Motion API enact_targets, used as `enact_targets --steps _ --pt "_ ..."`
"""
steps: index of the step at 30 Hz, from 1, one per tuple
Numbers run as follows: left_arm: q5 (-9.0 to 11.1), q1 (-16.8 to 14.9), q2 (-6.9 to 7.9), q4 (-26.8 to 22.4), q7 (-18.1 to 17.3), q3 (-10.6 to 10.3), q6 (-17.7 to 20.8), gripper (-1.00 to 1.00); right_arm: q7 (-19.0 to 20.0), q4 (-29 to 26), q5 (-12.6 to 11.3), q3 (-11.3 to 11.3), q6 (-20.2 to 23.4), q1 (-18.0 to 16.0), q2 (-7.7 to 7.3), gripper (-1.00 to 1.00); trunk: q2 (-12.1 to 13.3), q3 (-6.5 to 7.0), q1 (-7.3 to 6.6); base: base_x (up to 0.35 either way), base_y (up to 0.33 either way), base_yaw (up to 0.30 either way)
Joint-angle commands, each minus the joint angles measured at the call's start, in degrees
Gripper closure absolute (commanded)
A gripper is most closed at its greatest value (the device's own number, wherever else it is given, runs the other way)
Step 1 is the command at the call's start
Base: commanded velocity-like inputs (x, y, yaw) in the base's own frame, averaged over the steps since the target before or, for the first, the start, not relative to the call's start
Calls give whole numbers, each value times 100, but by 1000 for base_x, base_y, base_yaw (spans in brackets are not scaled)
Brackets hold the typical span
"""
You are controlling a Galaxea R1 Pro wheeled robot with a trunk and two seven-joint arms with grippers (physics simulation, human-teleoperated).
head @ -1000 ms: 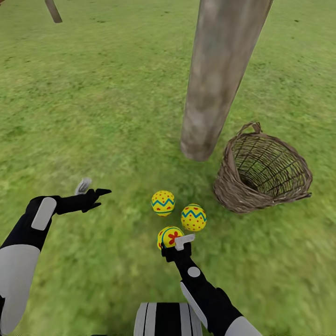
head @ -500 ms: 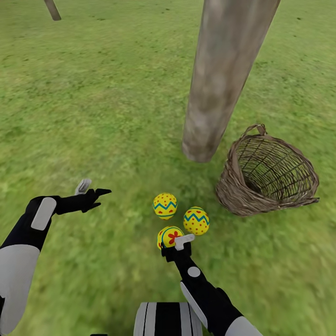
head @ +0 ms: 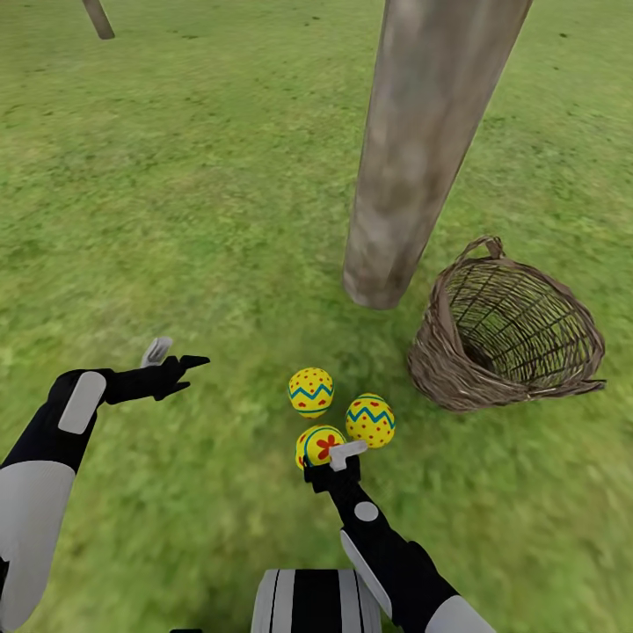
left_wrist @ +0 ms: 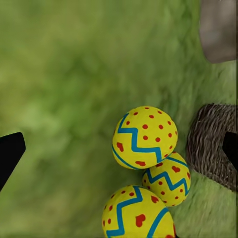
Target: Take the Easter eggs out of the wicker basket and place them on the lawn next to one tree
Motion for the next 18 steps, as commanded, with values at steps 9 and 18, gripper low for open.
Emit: enact_targets --steps 9,18 --pt "-51 -5 -1 1 -57 8 26 -100 -45 1 -39 35 25 -4 -4 100 -11 -158 17 0 0 0" --pt "-50 -5 6 1 -68 16 27 -100 -39 -6 -34 34 25 -4 -11 100 -11 -158 17 54 24 0"
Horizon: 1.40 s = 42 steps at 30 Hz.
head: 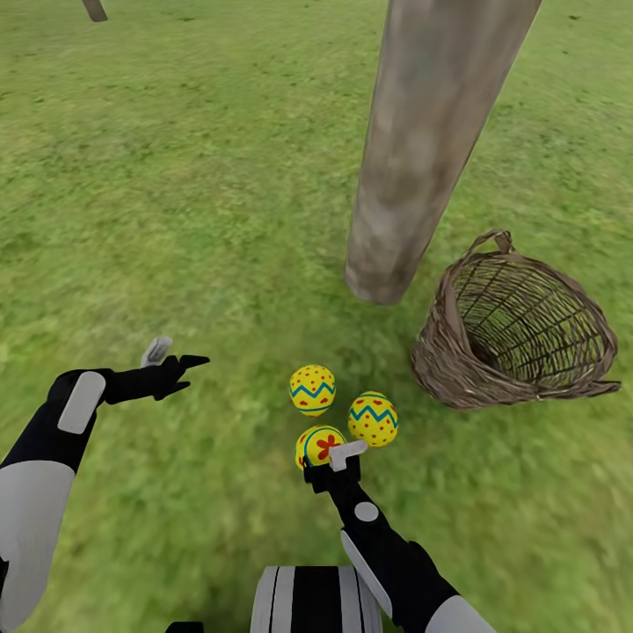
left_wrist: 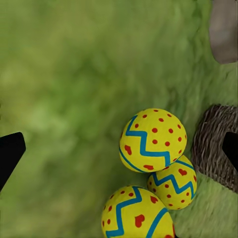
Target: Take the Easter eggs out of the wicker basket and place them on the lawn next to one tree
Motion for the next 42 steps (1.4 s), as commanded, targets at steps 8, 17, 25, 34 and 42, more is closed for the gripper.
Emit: enact_targets --steps 8,17,25,34,42 --pt "-61 -4 -10 1 -58 6 23 -100 -48 -17 -26 11 25 -4 -10 100 -1 -3 0 5 2 0" --pt "-57 0 -10 -25 -58 6 32 -100 -48 -15 -35 12 32 -4 -13 -100 -1 -3 0 0 0 0" --pt "-54 -1 -5 -27 -58 13 32 -100 -39 -18 -35 3 33 -4 -16 -100 4 85 -11 0 0 0" --pt "-59 -2 -6 -1 -40 6 41 -100 -39 -18 -35 10 34 -4 -16 -100 16 285 -34 -163 0 0" --pt "-86 -1 -13 167 -12 -14 30 -100 -42 -18 -35 15 40 -4 -16 -100 27 462 -55 -342 0 0"
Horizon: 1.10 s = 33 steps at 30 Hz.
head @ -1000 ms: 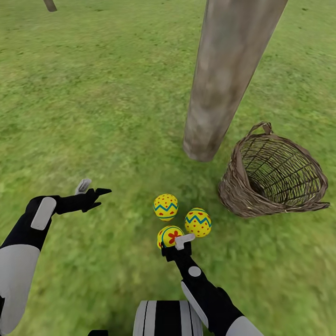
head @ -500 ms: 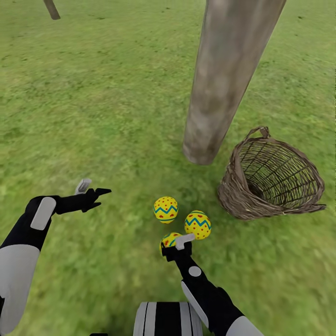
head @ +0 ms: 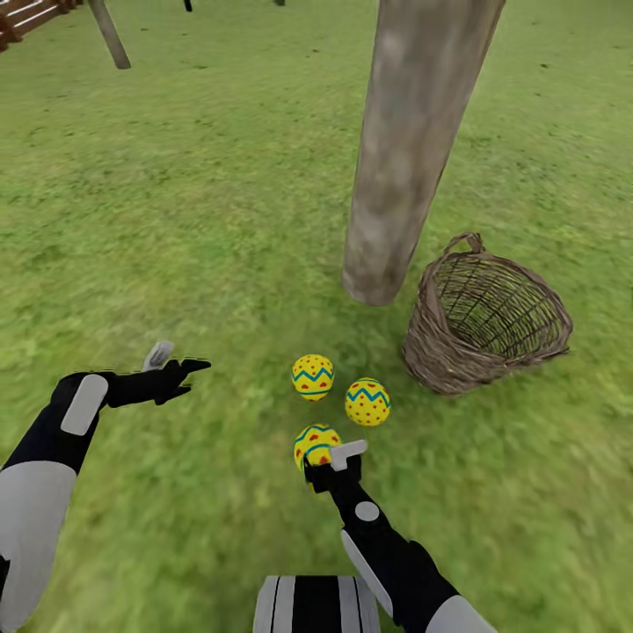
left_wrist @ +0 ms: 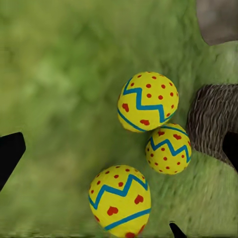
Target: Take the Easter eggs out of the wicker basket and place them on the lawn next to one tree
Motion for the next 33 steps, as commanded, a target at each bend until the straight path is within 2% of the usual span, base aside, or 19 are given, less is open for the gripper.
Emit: enact_targets --steps 1,3,8,11,13,20,28,33 --pt "-145 -4 -12 95 23 1 14 -100 -49 -13 -45 26 23 -4 -4 -100 0 20 -7 -344 0 0" --pt "-541 -3 -93 404 320 -44 0 -100 -51 -17 -45 30 25 -4 -4 -100 3 64 -12 -344 0 0" --pt "-712 -4 -188 1085 393 -53 -19 -100 -59 -208 -45 138 47 -4 -21 -100 9 175 -25 -344 0 0" --pt "-1190 -5 -307 1331 382 -54 -223 -100 -52 -306 -50 152 30 3 -45 -100 13 241 -33 -344 0 0" --pt "-1282 -4 -403 1349 374 -54 -407 -100 -52 -441 -66 156 13 5 -64 -100 16 285 -38 -344 0 0" --pt "-1319 -3 -438 1348 379 -53 -449 -100 -60 -620 -80 178 10 14 -74 -100 25 443 -56 -344 0 0" --pt "-1316 -4 -443 1347 379 -59 -449 -100 -44 -624 -75 178 9 14 -78 -100 36 682 -76 -343 0 -48" --pt "-1315 -3 -469 1389 379 -62 -449 -100 -47 -624 -72 172 10 14 -75 -100 43 815 -89 -127 0 -30"
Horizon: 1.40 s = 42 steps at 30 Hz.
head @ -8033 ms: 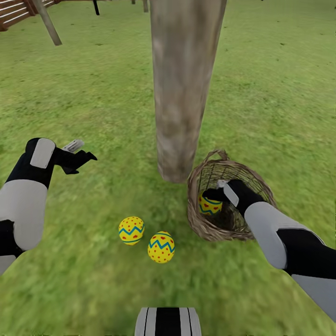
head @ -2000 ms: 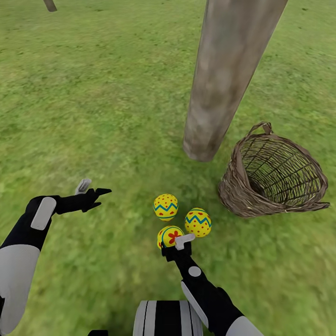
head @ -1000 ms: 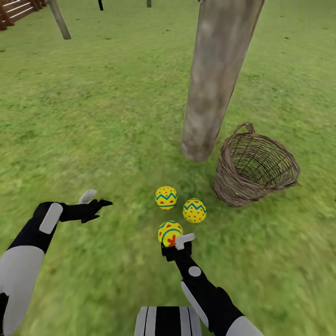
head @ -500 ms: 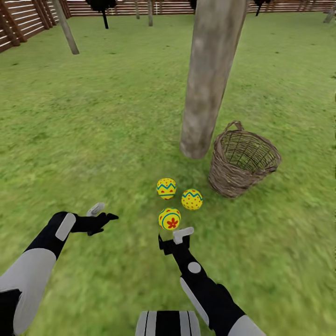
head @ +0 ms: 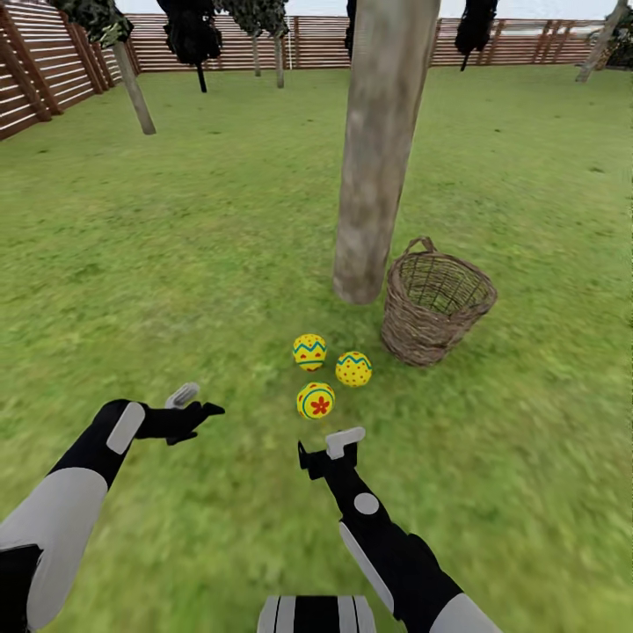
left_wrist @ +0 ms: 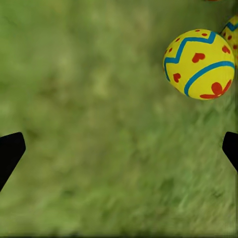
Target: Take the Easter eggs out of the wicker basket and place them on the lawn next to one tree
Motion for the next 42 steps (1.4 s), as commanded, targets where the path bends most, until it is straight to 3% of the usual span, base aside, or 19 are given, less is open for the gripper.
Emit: enact_targets --steps 1,15,22,31,35,38,40,42 --pt "-56 -4 -3 4 -50 25 27 -100 -43 -9 -38 20 25 -4 -4 -100 0 20 -4 -28 0 -7" --pt "-72 11 -51 11 -50 -11 4 -100 -48 -23 -32 25 17 4 -9 -100 19 377 -40 -3 0 -1" --pt "-447 84 -65 22 -35 -11 -543 -100 -58 -143 -29 27 16 5 -84 -100 28 596 -58 0 0 0" --pt "-560 86 -139 223 -21 -11 -622 -100 -65 -191 -29 22 16 5 -91 -100 37 833 -76 -14 0 0" --pt "-797 147 -218 1055 -28 -11 -1857 -100 -89 -188 -30 8 31 5 -103 -100 43 958 -86 -6 0 0" --pt "-891 165 -258 1682 -27 -11 -2898 -100 -97 -180 -74 7 37 10 -225 -100 47 1052 -94 -1 0 0" --pt "-1014 171 -360 2292 -25 -11 -3766 -100 -100 -181 -223 9 41 42 -383 -100 49 1115 -99 0 0 0" --pt "-1201 173 -423 2806 -24 -11 -4430 -100 -101 -154 -420 9 37 78 -451 -100 52 1177 -104 0 0 0"
